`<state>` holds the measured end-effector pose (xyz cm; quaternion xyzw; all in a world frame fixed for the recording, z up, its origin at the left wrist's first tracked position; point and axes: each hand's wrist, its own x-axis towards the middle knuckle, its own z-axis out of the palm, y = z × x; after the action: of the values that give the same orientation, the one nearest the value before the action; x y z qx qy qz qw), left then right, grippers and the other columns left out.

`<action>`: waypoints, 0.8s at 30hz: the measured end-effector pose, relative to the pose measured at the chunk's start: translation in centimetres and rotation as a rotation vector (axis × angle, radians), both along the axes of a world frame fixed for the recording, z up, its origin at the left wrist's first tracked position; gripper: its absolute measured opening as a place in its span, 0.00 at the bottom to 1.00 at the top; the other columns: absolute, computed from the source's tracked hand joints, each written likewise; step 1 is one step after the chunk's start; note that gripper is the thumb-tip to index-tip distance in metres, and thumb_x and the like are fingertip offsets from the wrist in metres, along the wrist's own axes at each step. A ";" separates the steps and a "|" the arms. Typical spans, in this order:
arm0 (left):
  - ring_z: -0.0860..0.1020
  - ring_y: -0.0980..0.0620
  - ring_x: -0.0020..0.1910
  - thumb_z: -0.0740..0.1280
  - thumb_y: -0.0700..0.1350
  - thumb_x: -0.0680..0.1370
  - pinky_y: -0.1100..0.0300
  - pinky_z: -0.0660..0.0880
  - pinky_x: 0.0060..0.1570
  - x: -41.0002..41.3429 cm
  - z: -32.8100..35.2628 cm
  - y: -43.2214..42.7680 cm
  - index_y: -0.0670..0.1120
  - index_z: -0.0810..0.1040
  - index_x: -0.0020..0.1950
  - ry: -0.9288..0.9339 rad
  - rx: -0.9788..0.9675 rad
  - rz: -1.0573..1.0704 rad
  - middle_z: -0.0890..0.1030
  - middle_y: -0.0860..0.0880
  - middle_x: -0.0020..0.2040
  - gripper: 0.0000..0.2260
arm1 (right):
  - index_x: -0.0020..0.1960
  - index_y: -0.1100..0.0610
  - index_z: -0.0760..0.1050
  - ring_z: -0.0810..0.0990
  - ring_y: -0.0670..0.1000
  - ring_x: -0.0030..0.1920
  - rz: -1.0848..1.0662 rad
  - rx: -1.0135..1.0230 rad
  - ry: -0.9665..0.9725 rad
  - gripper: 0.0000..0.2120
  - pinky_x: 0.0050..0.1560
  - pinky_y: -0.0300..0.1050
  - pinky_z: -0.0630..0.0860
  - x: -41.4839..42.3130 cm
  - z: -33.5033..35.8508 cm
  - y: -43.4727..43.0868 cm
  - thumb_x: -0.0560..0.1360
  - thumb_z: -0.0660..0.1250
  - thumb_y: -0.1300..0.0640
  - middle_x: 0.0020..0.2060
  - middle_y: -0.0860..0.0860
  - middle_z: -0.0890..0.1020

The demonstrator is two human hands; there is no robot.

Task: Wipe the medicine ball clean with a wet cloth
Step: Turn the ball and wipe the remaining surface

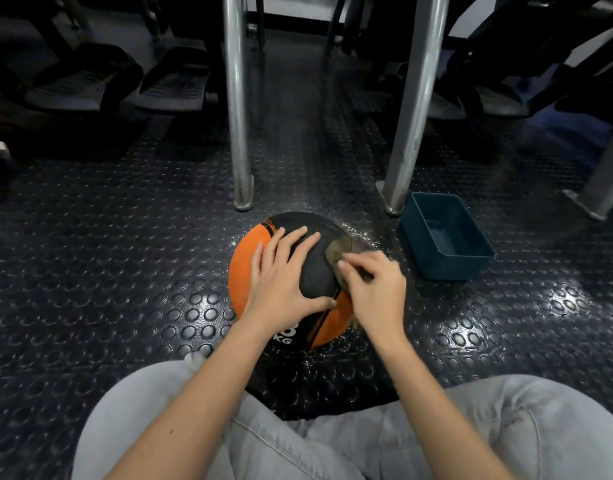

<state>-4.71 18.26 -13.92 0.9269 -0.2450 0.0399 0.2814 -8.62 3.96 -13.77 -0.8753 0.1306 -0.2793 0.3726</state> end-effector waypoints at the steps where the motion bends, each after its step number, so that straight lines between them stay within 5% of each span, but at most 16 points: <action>1: 0.42 0.55 0.75 0.71 0.64 0.67 0.53 0.37 0.72 0.0 0.0 0.0 0.58 0.53 0.76 -0.003 -0.004 -0.005 0.52 0.57 0.76 0.43 | 0.48 0.55 0.83 0.73 0.49 0.46 0.012 -0.056 -0.027 0.06 0.49 0.25 0.62 -1.1 -0.3 0.7 0.73 0.71 0.57 0.43 0.46 0.81; 6: 0.40 0.56 0.75 0.70 0.63 0.68 0.53 0.35 0.71 0.1 -0.1 0.0 0.58 0.49 0.76 0.009 0.044 -0.018 0.48 0.57 0.77 0.44 | 0.51 0.56 0.83 0.74 0.49 0.48 0.036 -0.013 0.067 0.07 0.45 0.32 0.63 1.9 0.7 -1.3 0.74 0.69 0.56 0.46 0.48 0.81; 11: 0.40 0.56 0.75 0.70 0.64 0.68 0.53 0.35 0.71 0.0 -0.2 0.1 0.58 0.50 0.76 -0.002 0.007 -0.013 0.49 0.57 0.77 0.43 | 0.54 0.57 0.82 0.78 0.51 0.55 0.007 0.179 0.189 0.09 0.56 0.42 0.71 5.0 1.0 -2.7 0.76 0.67 0.57 0.51 0.52 0.82; 15: 0.43 0.58 0.75 0.63 0.71 0.62 0.56 0.36 0.71 0.3 -0.4 0.5 0.59 0.54 0.75 -0.011 -0.044 -0.018 0.53 0.58 0.76 0.45 | 0.51 0.55 0.83 0.73 0.50 0.46 -0.026 0.003 -0.080 0.07 0.47 0.29 0.63 -1.4 -1.6 1.3 0.74 0.70 0.57 0.45 0.45 0.79; 18: 0.44 0.58 0.75 0.57 0.73 0.59 0.56 0.37 0.71 0.7 -0.8 1.0 0.61 0.53 0.74 -0.017 -0.061 -0.058 0.54 0.59 0.76 0.45 | 0.49 0.56 0.83 0.72 0.50 0.43 0.045 -0.031 -0.164 0.06 0.49 0.27 0.64 -2.7 -2.2 1.7 0.72 0.70 0.58 0.42 0.45 0.77; 24: 0.42 0.61 0.73 0.63 0.71 0.60 0.56 0.36 0.71 0.5 -1.1 1.4 0.63 0.53 0.72 -0.031 -0.063 -0.121 0.54 0.63 0.74 0.42 | 0.54 0.58 0.82 0.78 0.51 0.55 -0.002 0.223 0.182 0.09 0.58 0.43 0.71 4.4 0.0 -3.7 0.75 0.68 0.58 0.51 0.52 0.83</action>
<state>-4.18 19.66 -14.98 0.9003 -0.3036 0.0448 0.3085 -4.18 0.24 -13.77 -0.8500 0.1951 -0.1830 0.4538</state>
